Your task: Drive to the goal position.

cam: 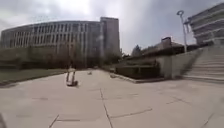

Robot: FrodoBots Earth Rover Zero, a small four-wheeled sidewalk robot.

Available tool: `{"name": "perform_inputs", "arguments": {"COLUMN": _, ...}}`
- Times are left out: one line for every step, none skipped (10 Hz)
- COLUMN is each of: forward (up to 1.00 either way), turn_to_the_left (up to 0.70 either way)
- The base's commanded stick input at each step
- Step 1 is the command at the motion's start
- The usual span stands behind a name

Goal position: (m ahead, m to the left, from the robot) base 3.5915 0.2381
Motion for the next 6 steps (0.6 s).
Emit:
{"name": "perform_inputs", "arguments": {"forward": 0.70, "turn_to_the_left": 0.00}}
{"name": "perform_inputs", "arguments": {"forward": 0.70, "turn_to_the_left": 0.00}}
{"name": "perform_inputs", "arguments": {"forward": 0.70, "turn_to_the_left": 0.00}}
{"name": "perform_inputs", "arguments": {"forward": 0.70, "turn_to_the_left": 0.00}}
{"name": "perform_inputs", "arguments": {"forward": 0.70, "turn_to_the_left": 0.00}}
{"name": "perform_inputs", "arguments": {"forward": 0.70, "turn_to_the_left": 0.00}}
